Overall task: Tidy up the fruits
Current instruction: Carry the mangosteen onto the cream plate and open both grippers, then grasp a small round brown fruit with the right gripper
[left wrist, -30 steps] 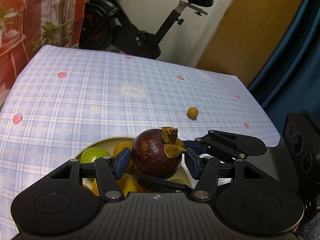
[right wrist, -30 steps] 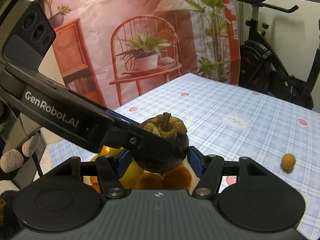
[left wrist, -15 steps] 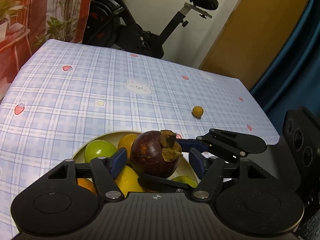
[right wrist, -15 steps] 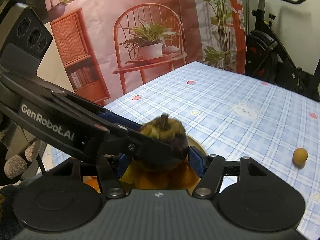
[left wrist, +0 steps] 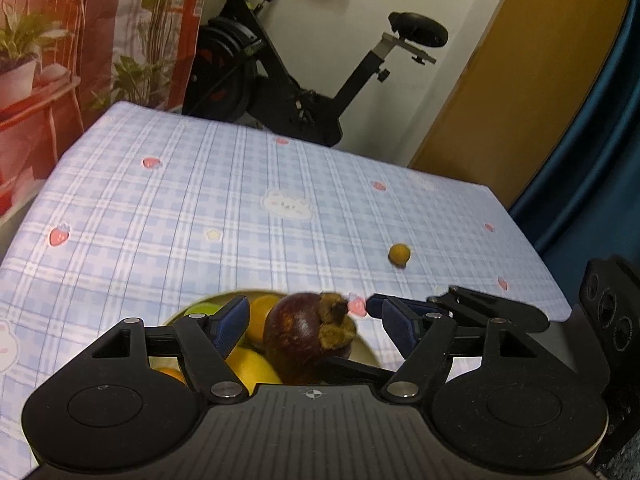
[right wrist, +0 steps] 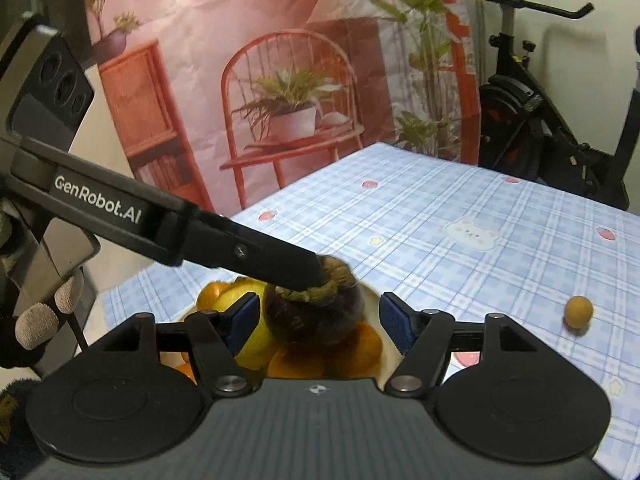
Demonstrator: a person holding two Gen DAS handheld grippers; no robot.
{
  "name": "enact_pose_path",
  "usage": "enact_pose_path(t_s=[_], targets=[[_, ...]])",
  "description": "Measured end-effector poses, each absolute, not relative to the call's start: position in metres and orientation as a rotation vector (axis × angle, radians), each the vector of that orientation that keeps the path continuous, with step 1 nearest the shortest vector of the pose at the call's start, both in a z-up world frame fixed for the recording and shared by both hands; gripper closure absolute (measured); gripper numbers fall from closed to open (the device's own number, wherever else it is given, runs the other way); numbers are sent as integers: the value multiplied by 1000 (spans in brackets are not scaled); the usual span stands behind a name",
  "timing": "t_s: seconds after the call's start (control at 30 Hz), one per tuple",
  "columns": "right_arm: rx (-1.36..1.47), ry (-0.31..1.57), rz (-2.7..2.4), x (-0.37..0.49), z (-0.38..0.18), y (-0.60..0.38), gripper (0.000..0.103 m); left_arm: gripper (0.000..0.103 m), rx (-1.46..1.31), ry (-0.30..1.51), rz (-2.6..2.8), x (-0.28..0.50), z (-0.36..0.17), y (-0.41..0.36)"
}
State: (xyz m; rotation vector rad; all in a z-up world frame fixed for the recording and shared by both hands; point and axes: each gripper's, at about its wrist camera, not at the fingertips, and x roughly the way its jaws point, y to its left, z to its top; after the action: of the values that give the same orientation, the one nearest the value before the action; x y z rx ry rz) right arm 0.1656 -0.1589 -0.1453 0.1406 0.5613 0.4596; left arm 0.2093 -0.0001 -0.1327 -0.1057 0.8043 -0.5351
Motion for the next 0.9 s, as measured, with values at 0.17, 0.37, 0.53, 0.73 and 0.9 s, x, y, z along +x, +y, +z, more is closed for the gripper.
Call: enact_pose_path(t_s=[0.17, 0.37, 0.53, 0.73, 0.9], targets=[[183, 508, 411, 151, -143, -180, 32, 28, -97, 764, -522, 207, -125, -14], [254, 487, 300, 138, -151, -222, 32, 29, -77, 728, -530, 209, -123, -38], [235, 504, 170, 134, -161, -249, 34, 29, -72, 731, -525, 215, -128, -61], [155, 555, 152, 138, -179, -247, 45, 29, -45, 744, -509, 217, -136, -76], [100, 568, 176, 145, -189, -235, 53, 29, -12, 766, -486, 217, -141, -84]])
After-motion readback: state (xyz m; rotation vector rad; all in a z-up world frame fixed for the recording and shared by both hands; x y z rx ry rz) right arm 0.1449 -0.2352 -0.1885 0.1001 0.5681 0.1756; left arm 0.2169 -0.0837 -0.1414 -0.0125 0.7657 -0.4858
